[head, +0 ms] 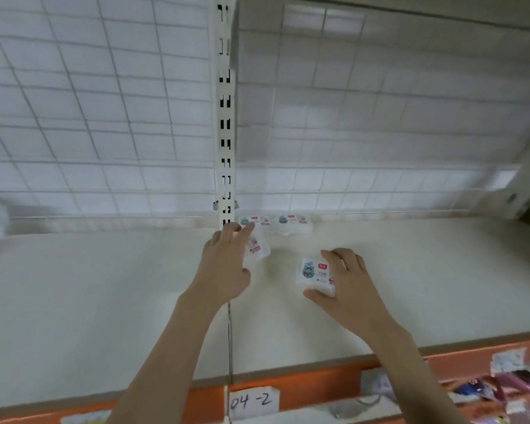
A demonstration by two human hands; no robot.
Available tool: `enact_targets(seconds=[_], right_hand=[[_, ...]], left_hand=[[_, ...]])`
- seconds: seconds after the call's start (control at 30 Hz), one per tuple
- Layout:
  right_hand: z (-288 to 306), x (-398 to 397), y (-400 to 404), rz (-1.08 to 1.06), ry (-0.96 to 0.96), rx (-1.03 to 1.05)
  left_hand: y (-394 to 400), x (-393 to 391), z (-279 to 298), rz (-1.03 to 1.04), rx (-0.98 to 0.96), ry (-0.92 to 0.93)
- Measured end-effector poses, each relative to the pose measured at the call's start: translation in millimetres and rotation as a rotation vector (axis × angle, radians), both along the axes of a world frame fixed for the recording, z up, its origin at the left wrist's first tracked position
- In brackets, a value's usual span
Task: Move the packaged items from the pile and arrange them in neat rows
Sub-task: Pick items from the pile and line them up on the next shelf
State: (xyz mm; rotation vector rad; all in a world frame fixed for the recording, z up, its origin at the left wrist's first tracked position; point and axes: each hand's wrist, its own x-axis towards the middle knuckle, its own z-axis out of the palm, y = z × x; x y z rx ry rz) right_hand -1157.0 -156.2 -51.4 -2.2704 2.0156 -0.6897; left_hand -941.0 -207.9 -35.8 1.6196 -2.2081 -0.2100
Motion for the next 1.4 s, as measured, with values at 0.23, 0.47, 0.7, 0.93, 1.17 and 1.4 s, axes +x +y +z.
enact_targets(seconds=[0.23, 0.47, 0.7, 0.93, 1.17, 1.4], right_hand=[[8, -51, -22, 0.146, 0.124, 0.081], [14, -44, -59, 0.297, 0.164, 0.103], [14, -28, -92, 0.378, 0.208, 0.145], [12, -25, -102, 0.410, 0.200, 0.141], [15, -17, -98, 0.349, 0.199, 0.154], [21, 40, -61, 0.309, 0.084, 0.122]], left_hand=[[-22, -39, -7, 0.080, 0.062, -0.230], [-18, -44, -10, 0.103, 0.046, -0.180], [-15, -44, -21, 0.130, -0.034, -0.082], [-22, -51, -20, 0.180, -0.021, -0.161], [-21, -50, -13, 0.144, 0.017, -0.154], [19, 3, -6, 0.165, 0.011, -0.026]])
